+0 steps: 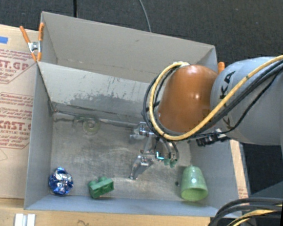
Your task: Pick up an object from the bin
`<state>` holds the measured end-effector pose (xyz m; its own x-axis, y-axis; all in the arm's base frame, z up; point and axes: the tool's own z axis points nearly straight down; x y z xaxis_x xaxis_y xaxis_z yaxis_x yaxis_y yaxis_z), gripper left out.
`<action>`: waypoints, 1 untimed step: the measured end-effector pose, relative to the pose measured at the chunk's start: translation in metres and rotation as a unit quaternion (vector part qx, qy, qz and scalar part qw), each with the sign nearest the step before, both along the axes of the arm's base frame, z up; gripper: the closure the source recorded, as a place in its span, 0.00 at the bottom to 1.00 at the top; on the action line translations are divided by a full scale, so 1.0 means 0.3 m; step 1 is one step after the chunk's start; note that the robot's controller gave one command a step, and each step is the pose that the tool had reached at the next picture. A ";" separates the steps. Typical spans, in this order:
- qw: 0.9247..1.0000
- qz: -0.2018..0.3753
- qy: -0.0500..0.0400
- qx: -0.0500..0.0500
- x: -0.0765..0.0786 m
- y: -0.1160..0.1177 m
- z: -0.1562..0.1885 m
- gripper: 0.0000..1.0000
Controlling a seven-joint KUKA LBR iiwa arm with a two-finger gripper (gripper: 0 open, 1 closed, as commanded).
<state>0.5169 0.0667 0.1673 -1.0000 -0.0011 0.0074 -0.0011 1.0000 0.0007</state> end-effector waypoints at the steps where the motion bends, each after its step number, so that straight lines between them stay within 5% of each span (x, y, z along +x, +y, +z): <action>1: 0.994 0.106 -0.002 0.001 -0.124 0.151 -0.106 0.00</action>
Offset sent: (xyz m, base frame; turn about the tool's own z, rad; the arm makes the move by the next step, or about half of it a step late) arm -0.0357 0.0437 -0.0304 -0.2086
